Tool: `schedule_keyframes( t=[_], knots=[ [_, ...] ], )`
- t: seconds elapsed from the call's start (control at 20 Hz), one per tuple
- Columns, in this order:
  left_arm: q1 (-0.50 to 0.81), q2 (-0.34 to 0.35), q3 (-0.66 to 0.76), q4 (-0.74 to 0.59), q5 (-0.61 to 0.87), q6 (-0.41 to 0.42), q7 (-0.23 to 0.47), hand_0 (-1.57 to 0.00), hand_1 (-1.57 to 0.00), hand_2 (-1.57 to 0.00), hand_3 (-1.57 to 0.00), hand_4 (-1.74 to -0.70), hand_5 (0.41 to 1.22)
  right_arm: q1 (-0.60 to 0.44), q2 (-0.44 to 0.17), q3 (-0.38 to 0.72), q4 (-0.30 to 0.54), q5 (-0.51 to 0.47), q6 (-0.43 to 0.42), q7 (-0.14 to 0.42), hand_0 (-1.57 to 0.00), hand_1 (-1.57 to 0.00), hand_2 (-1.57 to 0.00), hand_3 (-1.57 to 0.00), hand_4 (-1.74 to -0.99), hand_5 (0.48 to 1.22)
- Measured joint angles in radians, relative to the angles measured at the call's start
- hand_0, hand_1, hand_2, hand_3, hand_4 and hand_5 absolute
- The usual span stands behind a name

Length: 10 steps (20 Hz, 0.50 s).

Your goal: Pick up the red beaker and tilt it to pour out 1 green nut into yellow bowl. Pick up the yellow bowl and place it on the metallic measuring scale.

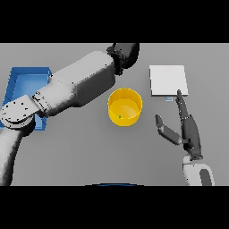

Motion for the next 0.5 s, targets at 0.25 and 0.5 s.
schedule_keyframes(
  t=[0.25, 0.5],
  knots=[
    [-0.142, 0.071, 0.143, 0.161, 0.125, 0.053, 0.028, -1.57, -1.57, -1.57, -1.37, -1.73, 1.221, -0.004, 0.004, 0.012, 0.016, 0.025, -0.009, -0.006, 0.00, 0.00, 0.00, 0.00, -1.160, 0.661],
    [-0.181, 0.162, 0.465, 0.355, 0.461, 0.081, 0.130, -1.57, -1.57, -1.57, -1.42, -1.74, 1.221, -0.007, -0.010, 0.007, 0.017, 0.042, -0.022, -0.001, 0.00, 0.00, 0.00, 0.00, -1.144, 0.633]
  ],
)
